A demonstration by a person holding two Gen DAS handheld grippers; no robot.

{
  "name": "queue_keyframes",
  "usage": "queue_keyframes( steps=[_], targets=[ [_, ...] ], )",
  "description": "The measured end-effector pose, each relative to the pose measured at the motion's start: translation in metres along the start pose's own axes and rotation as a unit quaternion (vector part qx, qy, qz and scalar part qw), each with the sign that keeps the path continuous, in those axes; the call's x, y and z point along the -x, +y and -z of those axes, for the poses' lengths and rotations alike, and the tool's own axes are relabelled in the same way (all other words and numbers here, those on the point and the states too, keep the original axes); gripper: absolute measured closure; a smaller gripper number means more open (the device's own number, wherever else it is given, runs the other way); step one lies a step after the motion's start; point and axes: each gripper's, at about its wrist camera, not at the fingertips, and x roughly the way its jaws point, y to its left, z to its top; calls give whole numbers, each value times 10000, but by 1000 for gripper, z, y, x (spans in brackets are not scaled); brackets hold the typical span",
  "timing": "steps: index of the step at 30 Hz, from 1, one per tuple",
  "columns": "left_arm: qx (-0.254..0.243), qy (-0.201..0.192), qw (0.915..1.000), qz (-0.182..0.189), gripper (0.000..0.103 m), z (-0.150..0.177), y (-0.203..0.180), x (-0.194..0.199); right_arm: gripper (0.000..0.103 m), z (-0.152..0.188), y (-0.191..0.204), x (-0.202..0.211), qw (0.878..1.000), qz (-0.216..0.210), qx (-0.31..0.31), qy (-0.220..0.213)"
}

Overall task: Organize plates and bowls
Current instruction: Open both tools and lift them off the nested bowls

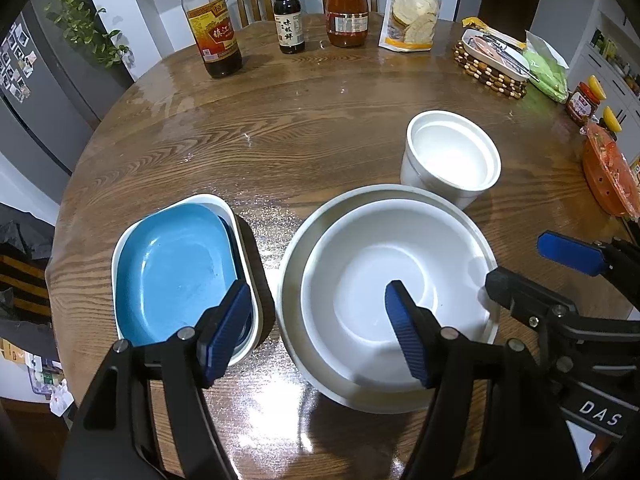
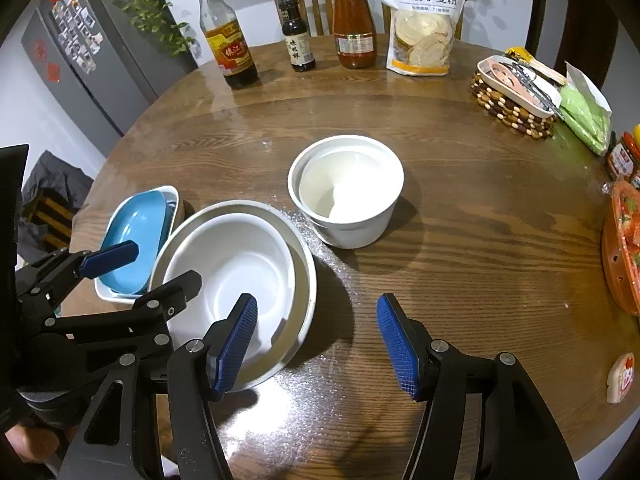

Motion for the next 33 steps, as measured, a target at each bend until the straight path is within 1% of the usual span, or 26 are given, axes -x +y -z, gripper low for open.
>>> queue_keyframes(
  steps=[3,10,12,14,28,33],
  targets=[
    [21,-14,10000,-21,29,0,1,1,40,-1,0,1,10000,-5,5,-16],
    [28,-39,10000,-43,28,0,1,3,38,0,0,1,10000,-2,-10,-19],
    [37,-33,10000,-65,25,0,2,3,33,0,-1,2,10000,0,-30,-31],
    [56,-40,9999,-74,24,-1,3,3,30,-1,-2,3,10000,-8,-52,-50],
    [218,-85,9997,-67,6,-10,10,4,30,-2,-11,2,9998,-76,-150,-49],
    [299,-158,9994,-104,1,-19,15,7,30,-2,-18,3,9996,-80,-245,-65]
  ],
)
